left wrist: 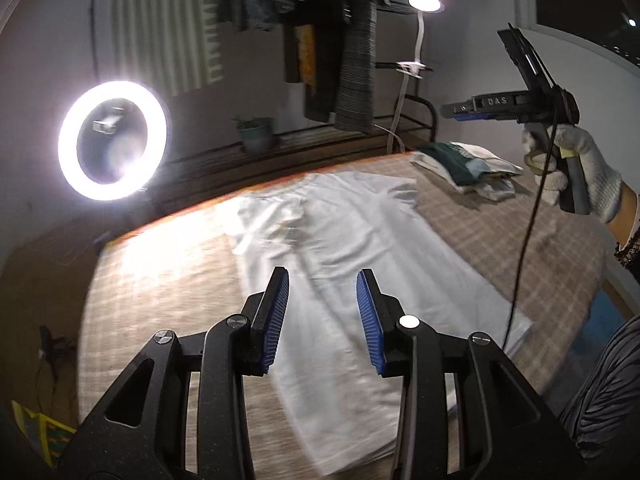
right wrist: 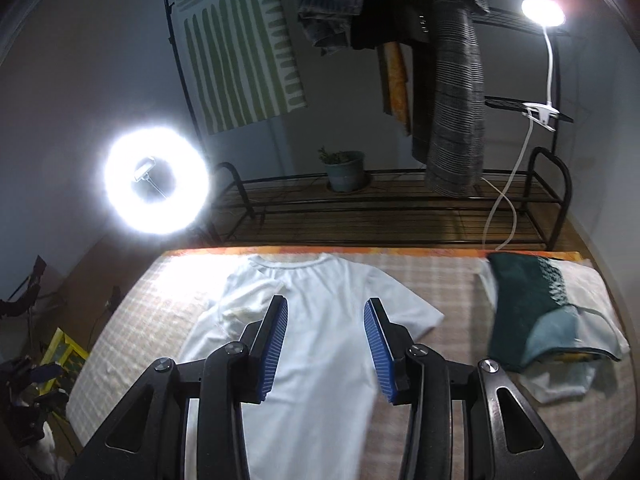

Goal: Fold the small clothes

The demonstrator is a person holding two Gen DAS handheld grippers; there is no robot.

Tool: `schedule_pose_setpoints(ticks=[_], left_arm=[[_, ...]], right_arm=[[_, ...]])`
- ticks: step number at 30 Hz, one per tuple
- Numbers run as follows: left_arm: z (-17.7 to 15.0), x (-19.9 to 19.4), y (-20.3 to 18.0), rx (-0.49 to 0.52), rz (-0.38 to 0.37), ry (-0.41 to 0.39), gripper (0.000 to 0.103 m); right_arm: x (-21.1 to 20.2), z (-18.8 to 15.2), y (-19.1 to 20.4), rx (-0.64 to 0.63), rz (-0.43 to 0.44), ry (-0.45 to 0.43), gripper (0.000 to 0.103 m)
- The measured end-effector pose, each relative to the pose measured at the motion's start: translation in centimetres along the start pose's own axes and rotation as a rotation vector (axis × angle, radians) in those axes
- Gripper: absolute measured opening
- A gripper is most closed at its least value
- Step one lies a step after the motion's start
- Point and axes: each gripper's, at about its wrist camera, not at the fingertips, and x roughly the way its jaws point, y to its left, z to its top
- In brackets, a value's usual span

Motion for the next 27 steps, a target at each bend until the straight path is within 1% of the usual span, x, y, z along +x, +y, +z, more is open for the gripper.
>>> schedule_pose_setpoints(ticks=[3,5,6,8,11,13,16,18,20,21,23,26,27], left_arm=[[-1.0,1.8,-3.6,0.019,-0.036,0.019,0.035],[-2.3,3.2,-6.1,0.032,-0.084,0.036,0.035],[-3.0,4.1,-7.6,0.046,-0.108,0.054,0.035],[-4.1,5.8,-10.1,0.073,-0.129,0.088,0.035],[-5.3,8.0,-13.2,0.095,-0.18,0.131,0.035],[-5.8,8.7,-15.3,0.108,-0.211,0.142,0.035],[-6.3,9.4,-18.2,0.138,-0.284,0.16,0.035],[-6.7,10.0,-20.3,0.173,-0.328,0.185,0.037],[-7.1,10.6,-22.2,0.213,-0.345,0.209,0.041],[-7.3,11.0,-23.0,0.226,-0.346,0.216,0.041],[-7.7,11.6,-24.2,0.247,-0.347,0.237,0.042],[-8.2,12.6,-25.2,0.276,-0.325,0.263,0.042],[-8.3,13.0,-25.4,0.285,-0.317,0.27,0.042]], right_arm=[[-1.0,-0.9,-2.2,0.015,-0.018,0.009,0.042],[-1.4,-1.6,-4.0,0.041,-0.019,0.019,0.042],[-1.4,-1.9,-4.6,0.047,-0.02,0.023,0.042],[-1.7,-2.9,-6.2,0.058,-0.03,0.038,0.042],[-2.3,-3.9,-8.2,0.06,-0.041,0.052,0.042],[-2.5,-4.3,-9.5,0.058,-0.049,0.056,0.042],[-2.6,-4.7,-11.1,0.063,-0.071,0.071,0.042],[-2.4,-4.9,-12.1,0.077,-0.064,0.082,0.042],[-1.9,-5.1,-12.8,0.089,-0.055,0.095,0.044],[-1.4,-5.3,-13.1,0.096,-0.053,0.101,0.047],[-0.5,-5.6,-13.6,0.116,-0.036,0.113,0.047],[1.3,-6.0,-14.4,0.154,0.002,0.136,0.047],[2.0,-6.2,-14.6,0.167,0.012,0.146,0.049]])
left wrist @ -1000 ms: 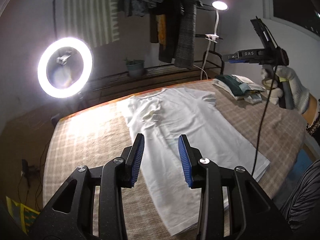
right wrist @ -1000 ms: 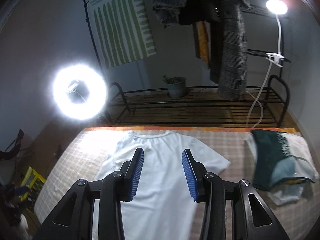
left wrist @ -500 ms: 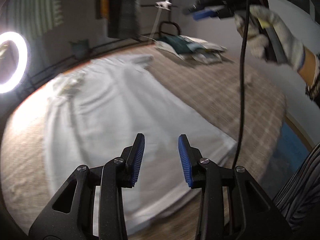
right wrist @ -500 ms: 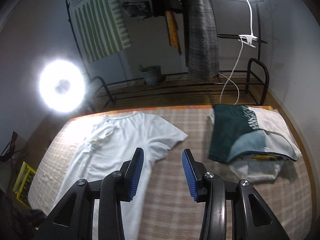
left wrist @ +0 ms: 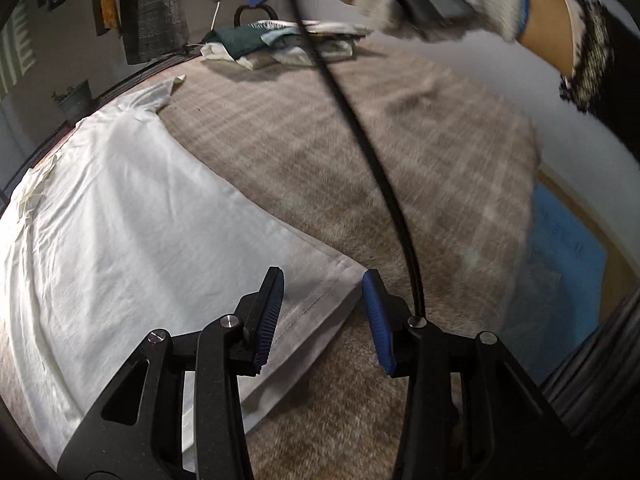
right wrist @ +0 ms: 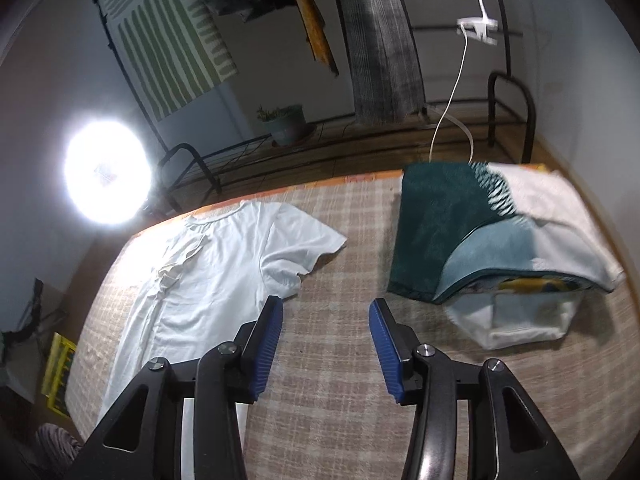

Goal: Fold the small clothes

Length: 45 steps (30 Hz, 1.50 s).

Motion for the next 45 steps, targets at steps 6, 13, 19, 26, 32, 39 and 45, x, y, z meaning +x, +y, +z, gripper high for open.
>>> schedule_pose_setpoints(ticks=[6,13,19,26,32,39,45], left_arm=[[0.3,1.0,-0.1,-0.01,0.024,0.004,0.043],[0.6,0.4,2.0,-0.135,-0.013,-0.038,0.003],[0.6,-2.6,5.2,-0.296,-0.038,-0.132,0.003],[-0.7,-3.4,6.4,-0.365,-0.049,-0.149,0.003],[-1.5,-3.9,7.2,-0.419,-0.069,-0.162,0.003],[-2.9,-5.6,8.5,-0.496,-0.088,-0.221,0.003],[-4.8,-7.6,10.1,-0.586,-0.086,-0.264,0.003]], right_arm=[[4.7,0.4,0.0,0.063,0.061,0.048,0.052],[10.8,1.1,1.3,0.109,0.088,0.106,0.052],[15.6,1.6,0.3,0.215,0.069,0.138,0.052],[18.5,2.6,0.6,0.262,0.058,0.107,0.041],[19.3,3.5,3.7,0.136,0.007,0.132,0.001],[18.0,5.7,7.1,0.048,-0.1,0.113,0.001],[17.4,6.9,13.4,-0.129,-0.188,0.098,0.001]])
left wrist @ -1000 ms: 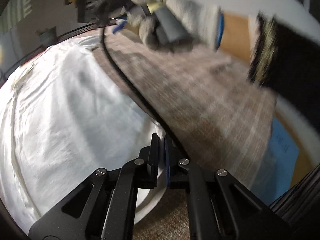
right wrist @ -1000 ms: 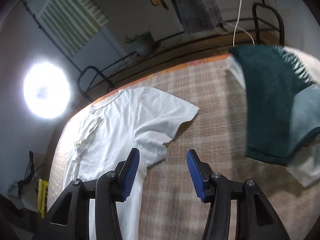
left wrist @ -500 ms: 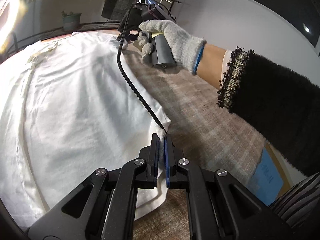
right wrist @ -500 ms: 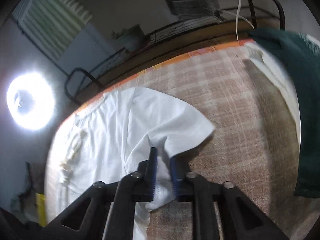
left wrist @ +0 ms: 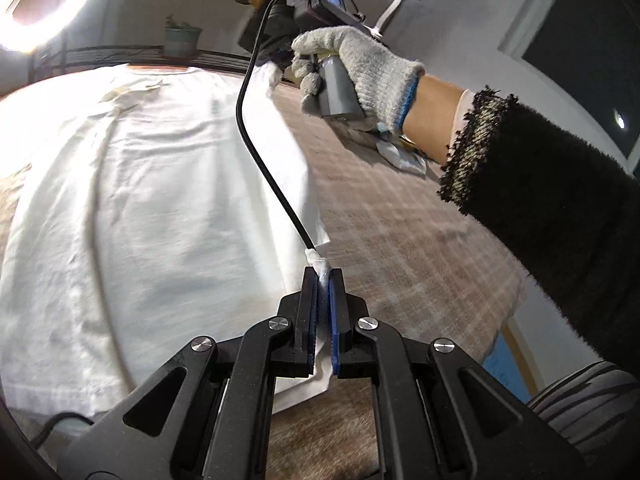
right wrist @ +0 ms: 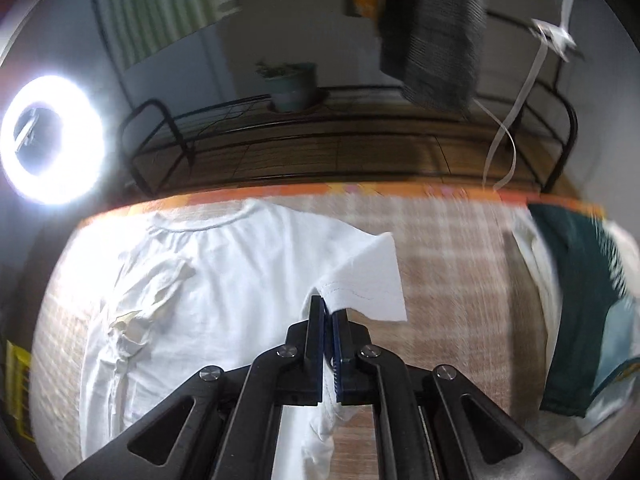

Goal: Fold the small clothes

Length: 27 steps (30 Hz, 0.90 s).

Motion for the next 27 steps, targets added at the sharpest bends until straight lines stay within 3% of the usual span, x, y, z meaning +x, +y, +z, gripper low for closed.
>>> schedule_pose_setpoints(ticks=[10,14,18,20,21,22,25,27], left_arm=[[-1.9,-2.6,6.4,-0.245,0.05,-0.017,0.003],[-2.9,-2.5,8.0,-0.288,0.081,0.0,0.003],[-3.1,-2.2,8.4,-0.272,0.111,0.02,0.003],[-3.0,-2.2,8.5,-0.267,0.129,0.022,0.003],[-3.0,-2.1,8.3,-0.264,0.14,0.014,0.003],[-2.9,-2.2,8.2,-0.26,0.143,0.009,0.003],[-2.8,-2.8,8.0,-0.229,0.139,0.006,0.003],[-2.9,-3.5,7.7,-0.213,0.139,-0.006,0.007]], right_arm=[[2.3,0.1,12.8,-0.313,-0.061,0.017,0.0],[5.4,-1.0,16.9,-0.405,-0.066,0.066,0.0],[7.8,-1.9,18.4,-0.418,-0.063,0.105,0.001],[8.7,-1.7,18.3,-0.401,-0.026,0.133,0.01],[8.7,-1.6,18.0,-0.378,-0.009,0.134,0.028],[8.3,-1.4,17.6,-0.349,0.024,0.125,0.038],[5.1,-0.6,15.1,-0.22,0.253,0.073,0.037],[2.5,-0.6,13.2,-0.186,0.267,0.031,0.038]])
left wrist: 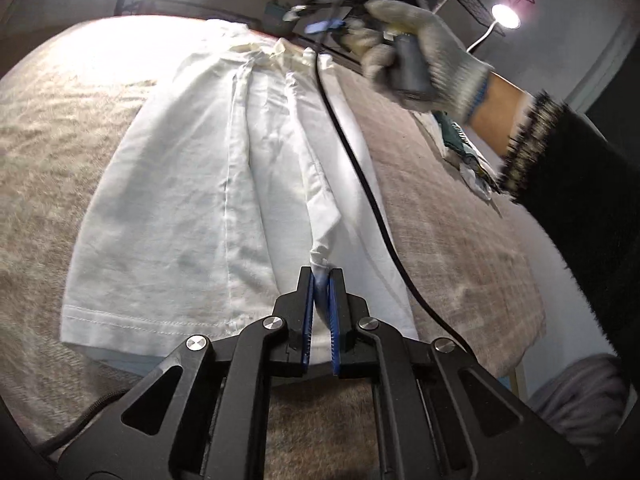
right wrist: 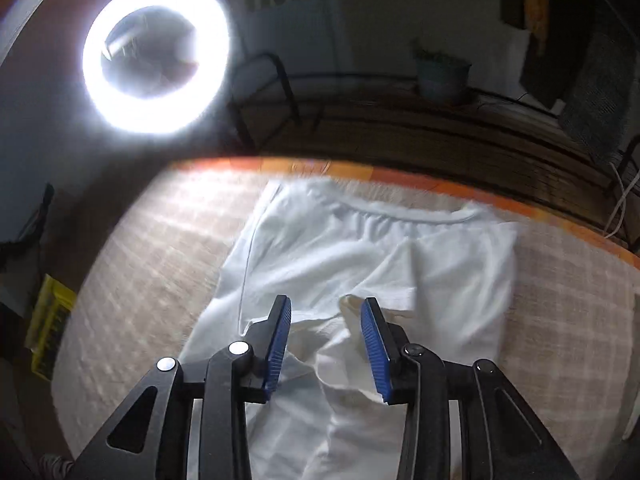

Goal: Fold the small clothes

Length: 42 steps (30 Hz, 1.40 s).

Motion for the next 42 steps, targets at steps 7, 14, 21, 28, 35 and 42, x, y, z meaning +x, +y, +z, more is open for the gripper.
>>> schedule_pose_setpoints(ticks=[7,14,21,28,35,42], left_arm=[[-1.2,-3.9,1.4,0.024,-0.016,-0.021,0.016],[-1.1,-8.3,4.4,0.038,0.109,-0.059,0.019],[0.6,-7.8,8.5,-0.012,0.242,0.007,0.047],[0.8,-5.4,11.1,-0.093,0.188,0.128,0.047],[0.6,-4.5,11.6,-0.134,0.116,0.173,0.012],[1.4,-6.0,11.4,-0.154,0.095,0.128,0.0]], right_arm=[[-9.7,-5.3,-4.0,0.095,-0.001,-0.075,0.036],[-16.1,-16.4,-4.6,0.162,0.026,-0.045,0.036],[-14.9,-28.0,-2.6,0.228,0.069,0.116,0.046],[-13.2,-33.0,-0.6,0.272,0.175,0.166,0.046],[-12.8,-34.2,-0.1,0.256,0.206,0.164,0.032],[-12.6,-34.7,-1.5,0.359,0.301,0.17,0.001]])
